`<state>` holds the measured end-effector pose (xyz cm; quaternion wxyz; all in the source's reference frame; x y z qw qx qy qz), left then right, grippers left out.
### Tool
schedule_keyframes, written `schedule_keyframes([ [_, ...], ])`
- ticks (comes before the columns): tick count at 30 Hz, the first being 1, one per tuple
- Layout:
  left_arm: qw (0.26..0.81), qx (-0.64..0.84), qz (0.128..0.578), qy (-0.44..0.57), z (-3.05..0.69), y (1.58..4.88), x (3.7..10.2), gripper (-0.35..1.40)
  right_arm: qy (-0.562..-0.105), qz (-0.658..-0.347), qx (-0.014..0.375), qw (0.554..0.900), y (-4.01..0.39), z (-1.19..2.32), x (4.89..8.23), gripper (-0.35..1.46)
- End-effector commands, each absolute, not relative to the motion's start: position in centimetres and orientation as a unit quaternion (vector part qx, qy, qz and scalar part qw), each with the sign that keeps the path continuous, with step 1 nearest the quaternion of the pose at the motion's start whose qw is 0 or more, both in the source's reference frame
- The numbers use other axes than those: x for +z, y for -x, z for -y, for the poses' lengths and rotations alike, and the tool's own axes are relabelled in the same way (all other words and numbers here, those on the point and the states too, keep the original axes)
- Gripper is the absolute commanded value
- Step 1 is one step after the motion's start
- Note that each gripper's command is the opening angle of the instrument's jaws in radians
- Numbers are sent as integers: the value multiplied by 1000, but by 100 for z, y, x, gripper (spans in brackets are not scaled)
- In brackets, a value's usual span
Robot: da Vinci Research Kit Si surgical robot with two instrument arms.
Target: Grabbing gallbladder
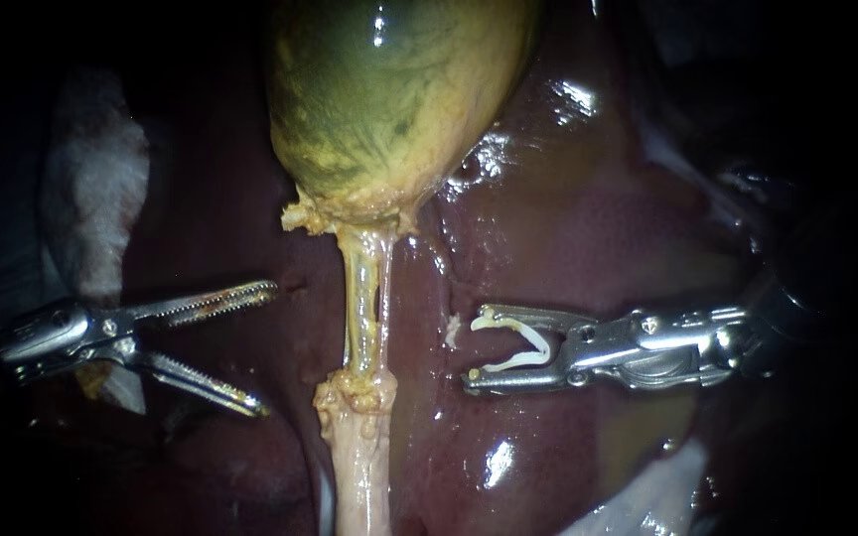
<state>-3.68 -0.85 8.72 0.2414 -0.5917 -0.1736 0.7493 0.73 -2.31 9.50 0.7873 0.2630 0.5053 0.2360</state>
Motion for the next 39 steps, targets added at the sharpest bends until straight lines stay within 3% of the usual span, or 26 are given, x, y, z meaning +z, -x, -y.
schedule_keyframes([
  [1,242,749,173,591,84,368,872,108,-263,-505,236,787,-73,231,950,60],
  [16,272,751,145,584,61,342,879,108,-263,-505,236,787,-73,231,950,60],
  [30,343,743,131,560,42,330,892,80,-264,-505,238,787,-73,232,951,60],
  [35,367,737,130,552,33,338,896,61,-264,-505,238,787,-73,232,951,60],
  [39,385,732,128,547,24,352,898,56,-264,-505,238,787,-73,232,952,60],
])
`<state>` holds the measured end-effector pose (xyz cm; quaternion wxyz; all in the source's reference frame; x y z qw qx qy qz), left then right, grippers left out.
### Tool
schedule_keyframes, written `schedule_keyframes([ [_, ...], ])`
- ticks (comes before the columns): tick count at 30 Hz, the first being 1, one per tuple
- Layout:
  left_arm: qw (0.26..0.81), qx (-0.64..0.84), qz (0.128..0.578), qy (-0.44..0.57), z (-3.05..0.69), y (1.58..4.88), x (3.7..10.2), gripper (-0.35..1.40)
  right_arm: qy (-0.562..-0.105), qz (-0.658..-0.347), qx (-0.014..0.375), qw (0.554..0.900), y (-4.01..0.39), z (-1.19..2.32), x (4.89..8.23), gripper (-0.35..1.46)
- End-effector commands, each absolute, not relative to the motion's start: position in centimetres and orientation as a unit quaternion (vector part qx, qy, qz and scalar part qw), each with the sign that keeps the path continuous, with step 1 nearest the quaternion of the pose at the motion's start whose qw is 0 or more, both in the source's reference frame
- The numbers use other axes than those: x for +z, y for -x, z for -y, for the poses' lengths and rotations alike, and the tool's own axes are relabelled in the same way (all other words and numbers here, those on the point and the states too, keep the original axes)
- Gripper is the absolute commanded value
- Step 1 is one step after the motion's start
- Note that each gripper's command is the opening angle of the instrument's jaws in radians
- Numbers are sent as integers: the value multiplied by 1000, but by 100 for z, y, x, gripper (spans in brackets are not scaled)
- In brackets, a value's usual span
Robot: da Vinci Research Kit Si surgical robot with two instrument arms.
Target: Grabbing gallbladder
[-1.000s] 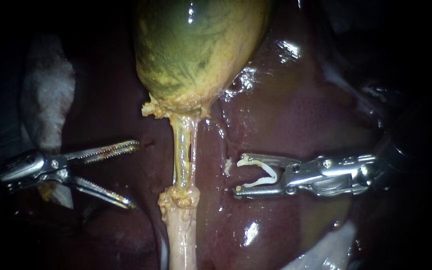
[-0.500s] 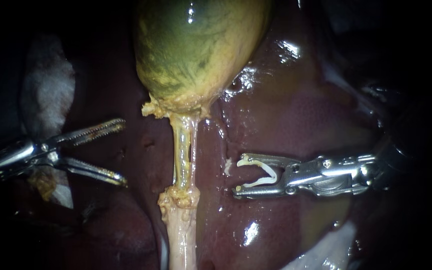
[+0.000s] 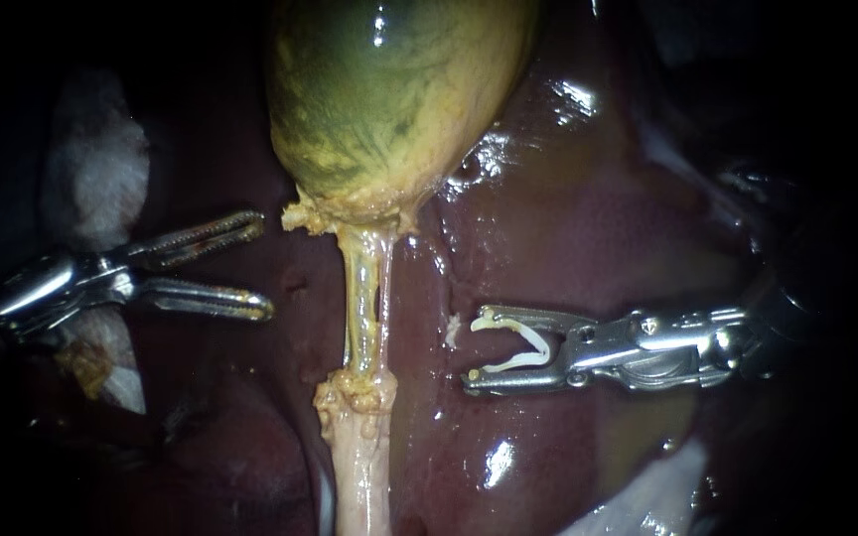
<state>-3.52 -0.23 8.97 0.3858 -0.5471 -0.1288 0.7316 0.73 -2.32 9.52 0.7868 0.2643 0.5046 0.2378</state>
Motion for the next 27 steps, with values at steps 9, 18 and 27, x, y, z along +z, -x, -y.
schedule_keyframes([
  [9,428,722,112,531,7,371,904,43,-264,-505,238,787,-73,232,952,60],
  [18,447,717,104,524,4,375,906,36,-264,-505,238,787,-73,232,952,59],
  [27,460,712,105,521,7,375,908,11,-264,-505,238,787,-73,233,952,59],
])
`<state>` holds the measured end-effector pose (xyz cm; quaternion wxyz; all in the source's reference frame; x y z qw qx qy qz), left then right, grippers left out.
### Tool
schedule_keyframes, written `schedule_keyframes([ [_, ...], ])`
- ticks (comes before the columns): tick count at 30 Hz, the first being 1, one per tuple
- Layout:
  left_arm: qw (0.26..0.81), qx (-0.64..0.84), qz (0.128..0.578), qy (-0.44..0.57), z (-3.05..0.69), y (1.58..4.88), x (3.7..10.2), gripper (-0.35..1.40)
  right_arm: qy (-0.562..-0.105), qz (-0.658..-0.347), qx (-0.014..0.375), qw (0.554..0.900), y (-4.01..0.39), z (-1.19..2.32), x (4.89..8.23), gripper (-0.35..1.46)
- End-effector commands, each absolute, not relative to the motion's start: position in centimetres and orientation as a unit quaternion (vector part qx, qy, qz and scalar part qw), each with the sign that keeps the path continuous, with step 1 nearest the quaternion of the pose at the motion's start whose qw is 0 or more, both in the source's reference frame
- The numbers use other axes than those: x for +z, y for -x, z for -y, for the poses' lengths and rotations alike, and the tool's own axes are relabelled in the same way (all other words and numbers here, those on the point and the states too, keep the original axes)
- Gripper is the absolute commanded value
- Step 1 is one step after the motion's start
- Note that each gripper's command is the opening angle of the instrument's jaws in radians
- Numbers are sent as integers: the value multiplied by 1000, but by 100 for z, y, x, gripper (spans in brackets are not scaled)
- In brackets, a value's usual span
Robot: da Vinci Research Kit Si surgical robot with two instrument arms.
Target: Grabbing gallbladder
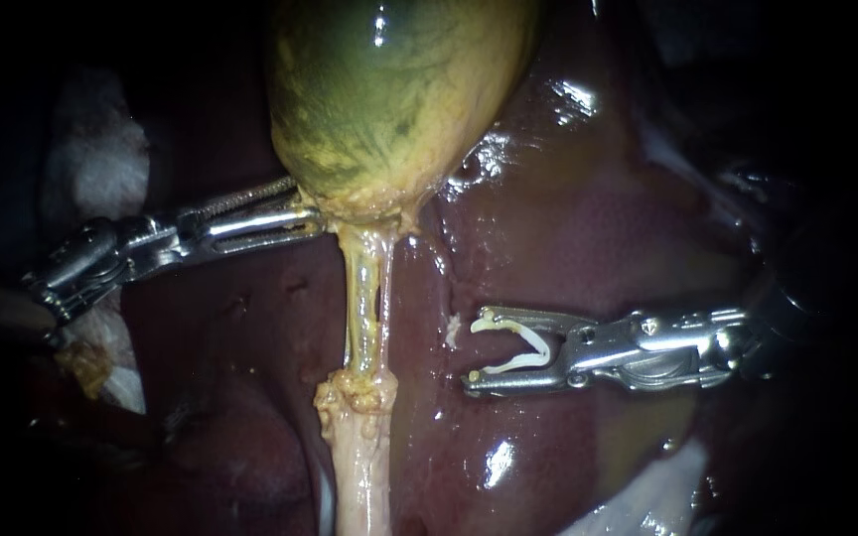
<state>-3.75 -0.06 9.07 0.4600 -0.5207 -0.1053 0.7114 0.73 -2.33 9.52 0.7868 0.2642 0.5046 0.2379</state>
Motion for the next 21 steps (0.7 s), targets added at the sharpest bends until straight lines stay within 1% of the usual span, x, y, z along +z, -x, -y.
schedule_keyframes([
  [1,460,712,105,521,7,375,908,9,-264,-505,238,787,-73,233,952,59],
  [5,461,710,107,521,7,374,908,3,-264,-505,238,787,-73,233,952,59],
  [11,466,708,109,520,10,373,908,-12,-264,-505,238,787,-73,233,952,59],
  [14,466,708,109,520,10,372,908,-16,-264,-505,238,787,-73,233,952,59],
  [21,468,706,113,520,11,370,903,-16,-264,-505,238,787,-73,233,952,59],
])
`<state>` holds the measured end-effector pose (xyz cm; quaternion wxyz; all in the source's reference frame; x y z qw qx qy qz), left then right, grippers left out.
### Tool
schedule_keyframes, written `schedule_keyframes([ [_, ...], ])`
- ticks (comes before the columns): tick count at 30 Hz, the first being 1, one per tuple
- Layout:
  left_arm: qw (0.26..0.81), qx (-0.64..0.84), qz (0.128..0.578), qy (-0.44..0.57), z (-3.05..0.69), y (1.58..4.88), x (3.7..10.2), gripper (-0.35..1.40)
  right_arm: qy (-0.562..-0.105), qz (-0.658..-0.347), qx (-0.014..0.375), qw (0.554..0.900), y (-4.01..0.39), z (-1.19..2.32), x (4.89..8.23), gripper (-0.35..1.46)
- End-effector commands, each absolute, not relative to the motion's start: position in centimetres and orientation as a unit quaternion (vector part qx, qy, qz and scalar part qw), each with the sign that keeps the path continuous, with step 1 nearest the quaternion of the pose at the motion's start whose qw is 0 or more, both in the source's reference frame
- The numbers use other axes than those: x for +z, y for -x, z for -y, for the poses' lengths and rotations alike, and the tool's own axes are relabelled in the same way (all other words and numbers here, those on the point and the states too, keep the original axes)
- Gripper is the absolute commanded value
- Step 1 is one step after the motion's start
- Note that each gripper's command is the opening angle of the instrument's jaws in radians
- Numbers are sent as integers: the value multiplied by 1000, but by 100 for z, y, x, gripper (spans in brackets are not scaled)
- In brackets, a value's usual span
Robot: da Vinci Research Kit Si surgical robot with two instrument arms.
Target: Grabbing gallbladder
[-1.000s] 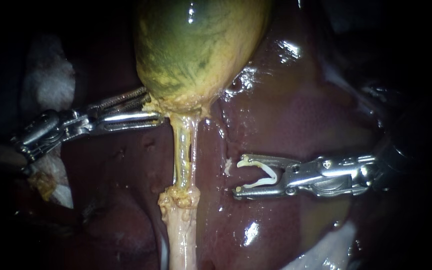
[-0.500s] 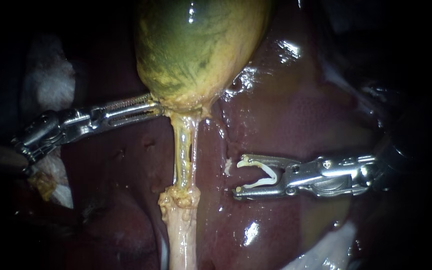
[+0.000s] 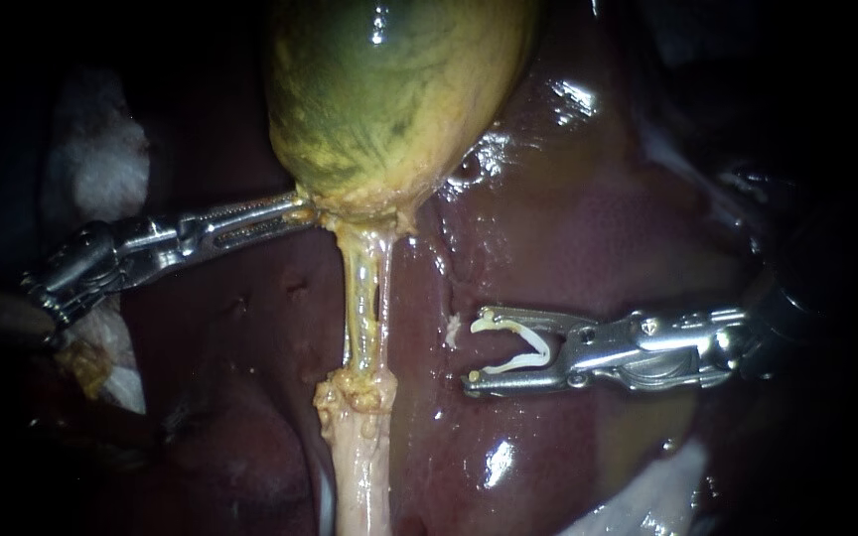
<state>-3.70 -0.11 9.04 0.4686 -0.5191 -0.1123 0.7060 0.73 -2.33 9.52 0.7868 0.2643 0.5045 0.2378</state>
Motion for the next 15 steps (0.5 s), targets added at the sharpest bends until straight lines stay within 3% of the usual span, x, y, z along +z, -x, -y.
schedule_keyframes([
  [1,468,706,114,520,11,369,901,-16,-264,-505,238,787,-73,233,952,59],
  [15,479,713,142,492,4,364,836,-16,-263,-505,238,787,-73,233,952,60],
])
